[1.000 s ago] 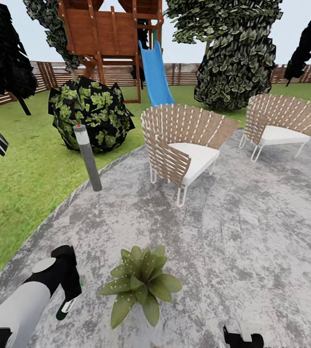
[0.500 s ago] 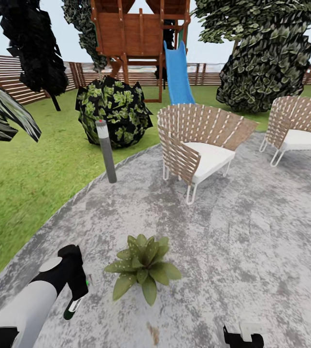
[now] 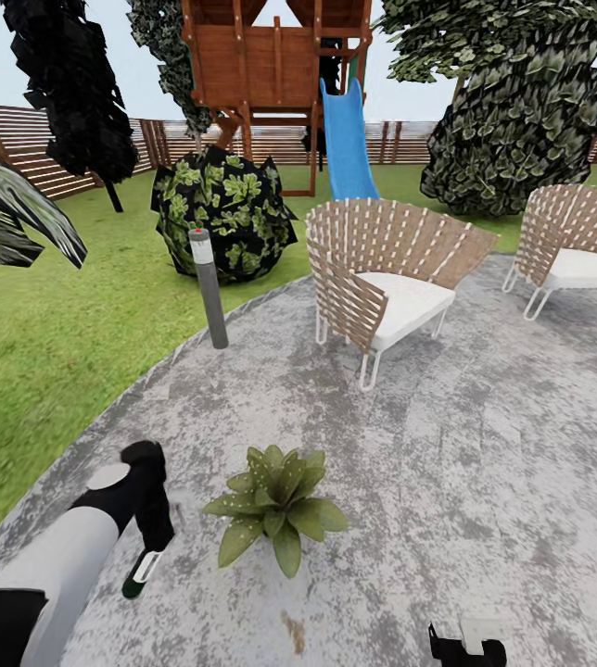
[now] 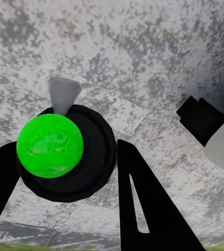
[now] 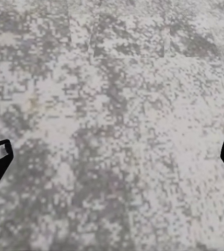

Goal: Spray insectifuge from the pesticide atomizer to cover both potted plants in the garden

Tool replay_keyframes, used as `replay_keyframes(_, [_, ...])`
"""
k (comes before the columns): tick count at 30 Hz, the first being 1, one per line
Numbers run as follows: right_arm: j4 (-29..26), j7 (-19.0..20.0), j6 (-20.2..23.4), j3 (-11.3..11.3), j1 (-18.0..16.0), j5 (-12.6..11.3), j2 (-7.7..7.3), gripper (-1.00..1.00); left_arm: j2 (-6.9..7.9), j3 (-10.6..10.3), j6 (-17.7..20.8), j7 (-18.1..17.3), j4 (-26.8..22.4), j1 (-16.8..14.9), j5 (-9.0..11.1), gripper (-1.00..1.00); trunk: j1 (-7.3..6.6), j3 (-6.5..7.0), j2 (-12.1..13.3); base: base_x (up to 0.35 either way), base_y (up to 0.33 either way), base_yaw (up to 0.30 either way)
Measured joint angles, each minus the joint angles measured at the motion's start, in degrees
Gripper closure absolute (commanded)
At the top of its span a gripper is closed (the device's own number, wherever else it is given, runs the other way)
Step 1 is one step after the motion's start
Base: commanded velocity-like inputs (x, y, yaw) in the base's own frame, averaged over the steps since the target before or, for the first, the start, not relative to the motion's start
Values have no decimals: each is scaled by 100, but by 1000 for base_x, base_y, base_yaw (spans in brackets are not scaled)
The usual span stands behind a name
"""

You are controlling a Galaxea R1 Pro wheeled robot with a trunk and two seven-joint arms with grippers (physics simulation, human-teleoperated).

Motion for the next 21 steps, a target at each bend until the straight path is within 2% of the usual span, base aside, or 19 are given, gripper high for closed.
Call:
replay_keyframes(2, [-1, 0, 0, 0, 0, 0, 0, -100, -61, -14, 1, 0, 1, 2, 3, 100, 0, 0, 0, 0, 0, 216])
replay_keyframes(3, [-1, 0, 0, -1, 0, 0, 0, -100, -144, -24, 1, 3, 1, 2, -2, 100, 0, 0, 0, 0, 0, 262])
replay_keyframes(5, [-3, 0, 0, 0, 0, 0, 0, -100, -183, -35, -1, 4, 1, 2, -18, 100, 0, 0, 0, 0, 0, 271])
replay_keyframes(7, [-1, 0, 0, 0, 0, 0, 0, -100, -182, -48, -10, 11, 5, 4, -23, 100, 0, 0, 0, 0, 0, 275])
replay_keyframes(9, [0, 0, 0, 0, 0, 0, 0, -100, -145, -65, -38, 42, 8, 133, -23, 100, 0, 0, 0, 0, 0, 207])
replay_keyframes(13, [0, 0, 0, 0, 0, 0, 0, -100, -110, -70, -64, 54, -36, 369, -20, 100, 0, 0, 0, 0, 0, 39])
replay_keyframes(16, [0, 0, 0, 0, 0, 0, 0, -100, -135, -71, -50, 55, -65, 384, -10, 100, 0, 0, 0, 0, 0, 3])
replay_keyframes(18, [0, 0, 0, 0, 0, 0, 0, -100, -198, -48, -22, 57, -85, 353, -5, 100, 0, 0, 0, 0, 0, 0])
replay_keyframes(21, [-1, 0, 0, 0, 0, 0, 0, -100, -384, -43, 2, 55, -224, 315, -5, 100, 0, 0, 0, 0, 0, 0])
